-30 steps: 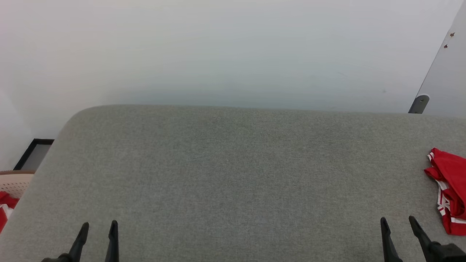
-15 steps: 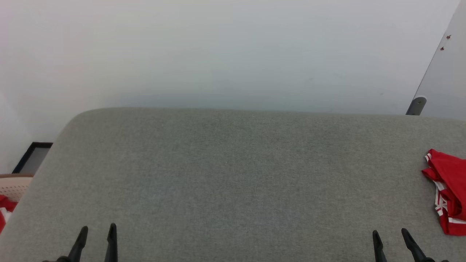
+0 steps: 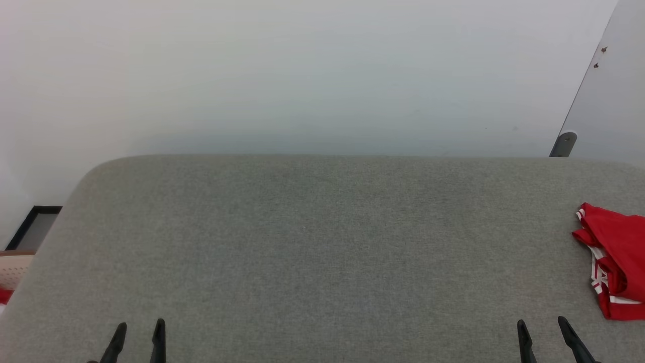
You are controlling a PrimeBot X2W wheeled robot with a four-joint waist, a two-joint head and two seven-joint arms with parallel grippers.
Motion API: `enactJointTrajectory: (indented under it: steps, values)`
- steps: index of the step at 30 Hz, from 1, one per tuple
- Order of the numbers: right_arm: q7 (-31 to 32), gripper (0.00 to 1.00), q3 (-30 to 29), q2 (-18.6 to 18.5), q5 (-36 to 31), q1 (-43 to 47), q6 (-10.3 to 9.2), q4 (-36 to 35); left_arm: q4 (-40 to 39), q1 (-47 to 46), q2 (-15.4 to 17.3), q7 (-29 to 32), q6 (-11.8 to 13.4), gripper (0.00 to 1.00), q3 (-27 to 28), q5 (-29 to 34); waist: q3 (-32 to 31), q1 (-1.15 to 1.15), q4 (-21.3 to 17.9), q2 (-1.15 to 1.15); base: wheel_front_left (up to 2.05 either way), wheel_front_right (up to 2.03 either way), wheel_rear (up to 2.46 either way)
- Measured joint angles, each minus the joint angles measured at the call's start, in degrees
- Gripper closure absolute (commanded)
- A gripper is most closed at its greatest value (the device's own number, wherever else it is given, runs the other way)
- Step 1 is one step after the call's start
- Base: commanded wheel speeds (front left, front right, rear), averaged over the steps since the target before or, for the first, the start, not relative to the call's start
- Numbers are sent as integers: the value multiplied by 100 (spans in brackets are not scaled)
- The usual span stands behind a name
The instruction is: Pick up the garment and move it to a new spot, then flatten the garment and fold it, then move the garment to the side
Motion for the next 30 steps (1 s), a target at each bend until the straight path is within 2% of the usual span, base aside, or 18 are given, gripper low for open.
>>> enactJointTrajectory:
  steps: [15, 16, 21, 30]
  values:
    - [0, 0, -12, 1, -1, 32, 0, -74, -9, 0, 82, 0, 0, 0, -15, -82, -8, 0, -14, 0, 0, 0, 0]
    - [3, 100, -11, 1, 1, 35, 0, -46, 14, 4, 69, 0, 0, 100, -21, -81, -8, 0, -12, 0, 0, 0, 0]
    - [45, 100, -13, 13, 47, 124, 0, 221, 271, 118, -120, 23, 1, 100, -70, -108, -4, 0, -15, 0, 0, 0, 0]
    - [291, 100, -25, 13, 1117, -25, 0, 320, 297, 4, -225, 302, 1, 100, -38, -946, 38, 0, -45, 0, 0, 0, 0]
